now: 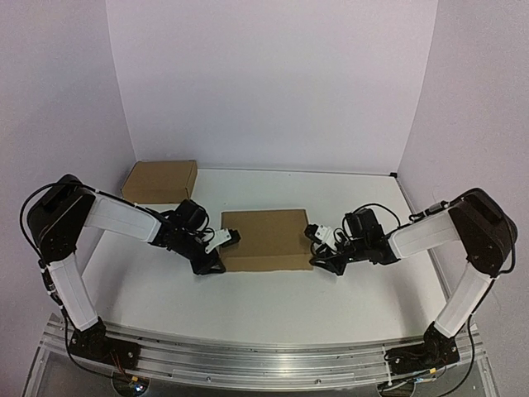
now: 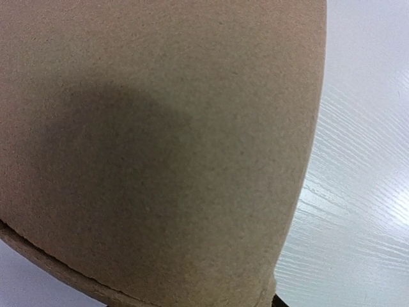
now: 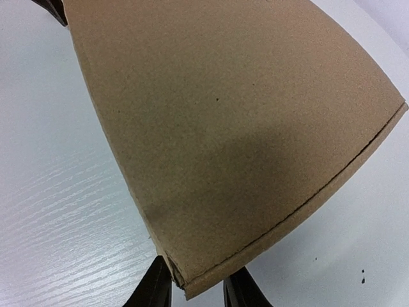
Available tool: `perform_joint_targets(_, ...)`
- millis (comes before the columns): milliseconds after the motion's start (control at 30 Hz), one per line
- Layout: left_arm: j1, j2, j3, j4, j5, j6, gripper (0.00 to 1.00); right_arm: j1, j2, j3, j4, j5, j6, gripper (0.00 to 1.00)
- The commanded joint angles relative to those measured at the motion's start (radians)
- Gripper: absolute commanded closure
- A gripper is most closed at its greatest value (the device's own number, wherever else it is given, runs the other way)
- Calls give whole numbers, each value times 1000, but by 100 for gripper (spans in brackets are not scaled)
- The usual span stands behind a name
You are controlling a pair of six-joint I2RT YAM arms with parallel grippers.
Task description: Fold the paper box
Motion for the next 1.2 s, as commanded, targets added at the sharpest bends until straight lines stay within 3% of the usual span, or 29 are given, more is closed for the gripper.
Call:
perform_joint_targets(0,-28,22,78,112,179,53,65,47,-63,-28,10,-46,2,75)
perform_joint_targets(600,-28,90,136,99,199,69,64,66,-125,-77,-8,19,82,74)
perform_joint_targets(767,-28,80,128,83,202,69,60,66,-119,-69,-14,45,84,66)
perform_joint_targets(1167,-14,28,114,15,130,139,36,66,-183,-81,-73,72,105,32)
